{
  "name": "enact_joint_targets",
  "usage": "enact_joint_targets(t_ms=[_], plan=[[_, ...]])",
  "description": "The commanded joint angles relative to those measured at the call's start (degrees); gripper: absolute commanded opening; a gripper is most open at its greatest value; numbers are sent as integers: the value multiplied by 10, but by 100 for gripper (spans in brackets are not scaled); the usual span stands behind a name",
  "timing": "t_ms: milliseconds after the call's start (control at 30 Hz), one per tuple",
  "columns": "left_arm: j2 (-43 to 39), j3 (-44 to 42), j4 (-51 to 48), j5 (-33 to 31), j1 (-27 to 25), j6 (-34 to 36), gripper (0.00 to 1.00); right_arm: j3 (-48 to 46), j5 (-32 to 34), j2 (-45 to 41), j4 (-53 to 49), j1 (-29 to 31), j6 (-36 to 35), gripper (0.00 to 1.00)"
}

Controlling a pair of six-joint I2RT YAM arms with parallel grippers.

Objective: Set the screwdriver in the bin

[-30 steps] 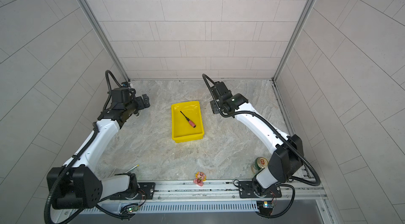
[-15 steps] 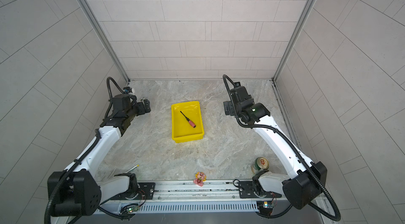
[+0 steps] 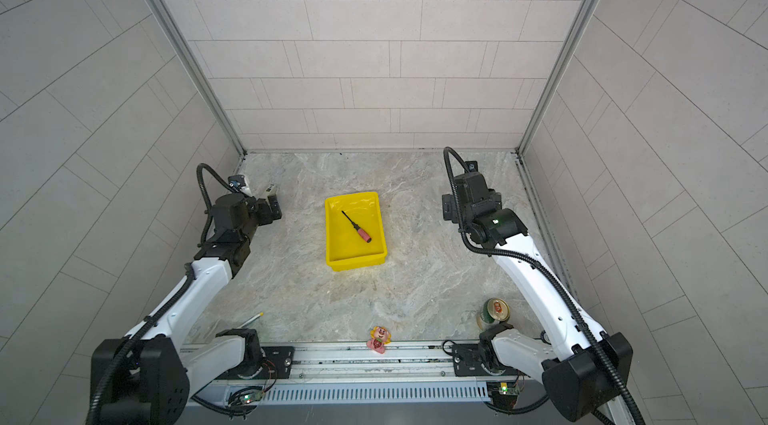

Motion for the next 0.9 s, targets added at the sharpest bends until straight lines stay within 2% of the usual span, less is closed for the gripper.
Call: enact_joint_targets(t_ms=[0, 100, 167, 300, 400, 500, 600, 767, 867], plan=[[3, -53, 105, -26, 3, 21, 100, -19, 22, -4, 55, -3, -24, 99], [7, -98, 175, -45, 3, 21, 100, -45, -6, -1, 116, -8, -65, 100], [21, -111, 205, -52, 3, 14, 100, -65, -5, -2, 150, -10, -67, 99], [53, -103, 205, -31, 3, 24, 100, -114, -5, -2, 215, -21, -73, 99], [83, -117, 257, -29, 3, 6, 100, -146, -3, -1, 249, -29, -66, 100], [123, -131, 330, 5, 2, 23, 100, -183, -14, 5, 305, -43, -81, 100], [158, -123, 337, 49, 0, 42, 100, -228, -61, 12, 382, -63, -139, 100], [195, -121, 362, 36, -2, 40, 100, -272, -69, 39, 476, -90, -151, 99], [228, -131, 406, 67, -3, 53, 100, -308, -84, 73, 539, -102, -177, 99]])
